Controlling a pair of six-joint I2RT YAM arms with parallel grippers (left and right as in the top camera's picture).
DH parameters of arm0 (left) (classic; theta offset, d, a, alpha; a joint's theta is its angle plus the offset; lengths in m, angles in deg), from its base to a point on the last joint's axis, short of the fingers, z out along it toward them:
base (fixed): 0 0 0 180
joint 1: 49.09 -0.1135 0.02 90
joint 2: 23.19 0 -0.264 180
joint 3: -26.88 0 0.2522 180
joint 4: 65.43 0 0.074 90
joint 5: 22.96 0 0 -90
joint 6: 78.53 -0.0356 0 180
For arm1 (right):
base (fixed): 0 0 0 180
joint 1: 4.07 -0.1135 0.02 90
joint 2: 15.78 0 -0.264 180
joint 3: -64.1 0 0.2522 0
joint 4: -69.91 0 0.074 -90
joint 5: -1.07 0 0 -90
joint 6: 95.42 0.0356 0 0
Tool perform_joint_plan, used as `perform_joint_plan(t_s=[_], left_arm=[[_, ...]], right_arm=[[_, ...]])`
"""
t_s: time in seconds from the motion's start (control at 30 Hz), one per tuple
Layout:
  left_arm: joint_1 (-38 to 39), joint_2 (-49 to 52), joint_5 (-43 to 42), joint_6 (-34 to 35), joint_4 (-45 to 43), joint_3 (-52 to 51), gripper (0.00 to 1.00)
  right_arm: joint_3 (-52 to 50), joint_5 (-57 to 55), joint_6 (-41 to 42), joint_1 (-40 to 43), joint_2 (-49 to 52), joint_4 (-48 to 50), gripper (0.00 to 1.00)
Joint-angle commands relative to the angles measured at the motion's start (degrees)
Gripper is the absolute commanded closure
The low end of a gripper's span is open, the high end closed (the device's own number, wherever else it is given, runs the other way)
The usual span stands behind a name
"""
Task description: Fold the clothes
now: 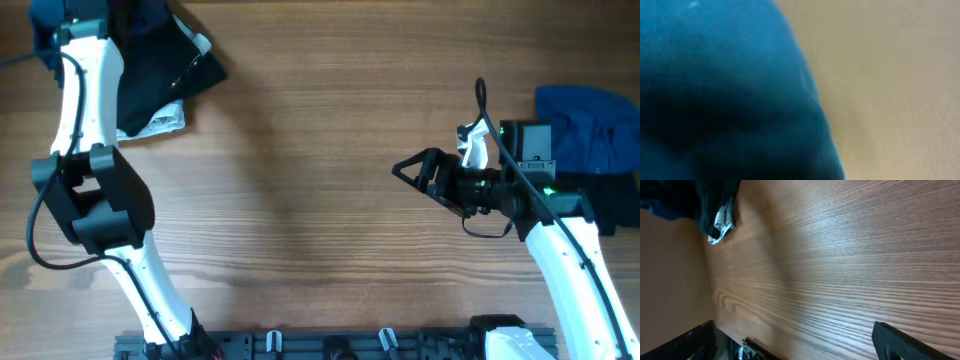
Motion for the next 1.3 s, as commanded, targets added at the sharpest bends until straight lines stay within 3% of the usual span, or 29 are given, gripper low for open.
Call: perform_joint_plan(t_s=[0.0,0.17,0.2,0.23,0.27,0.37,0.5,0.7,0.77,0.83,0.9,1.0,1.03,1.13,1.27], left_arm=[[0.35,-0.02,-13.07,9.22,0.63,1.18,0.96],[0.33,-0.02,-24.96,13.07,0.63,1.18,0.96],[0.33,-0.02,-26.03,13.05,0.7,1.18,0.81],[0.33,-0.02,-26.86,13.05,0.92,1.18,0.58],[0.33,-0.02,-27.89,12.41,1.29,1.18,0.55],[0.28,-0.13,-28.15,11.56,3.5,1.18,0.55],[0.28,-1.14,-28.59,3.72,8.92,1.18,0.53],[0.39,-10.12,-28.55,0.26,21.88,1.18,0.54],[0.42,-13.42,-28.57,-3.56,24.79,1.18,0.64],[0.42,-17.11,-28.57,-5.27,26.23,1.18,0.83],[0.39,-19.69,-23.93,-10.51,21.05,1.18,0.96],[0.39,-18.36,-7.19,-16.15,12.57,1.18,0.96],[0.39,-15.54,-4.7,-21.55,5.84,1.18,0.96],[0.5,-9.73,-4.57,-26.71,-2.34,1.18,0.96],[-0.07,-3.56,-3.61,-29.75,-2.95,1.18,0.96]], right_arm=[[0.17,0.85,-1.36,-0.17,0.0,-0.02,0.0],[0.17,0.85,-1.46,-0.17,0.0,-0.04,0.01],[0.17,0.87,-1.46,-0.17,0.0,-0.04,0.0],[0.17,0.87,-1.46,-0.17,0.0,-0.04,0.0],[0.17,0.87,-1.49,-0.17,0.0,-0.07,0.01],[0.17,0.87,-1.46,-0.17,0.0,-0.07,0.0],[0.17,0.87,-1.44,-0.17,0.0,-0.02,0.01],[0.17,1.33,-1.29,-0.17,0.0,0.44,0.01],[0.17,1.33,-1.31,-0.17,0.0,0.81,0.01],[0.17,1.33,-1.33,-0.17,0.0,1.16,0.0],[0.17,1.31,-1.46,-0.17,0.0,1.51,0.0],[0.17,1.57,-1.49,-0.17,0.0,1.64,0.0],[0.17,2.16,-1.44,-0.17,0.0,1.66,0.01],[0.17,3.91,-1.33,-0.17,0.0,1.46,0.01],[0.17,5.2,-1.31,-0.17,0.0,1.42,0.01]])
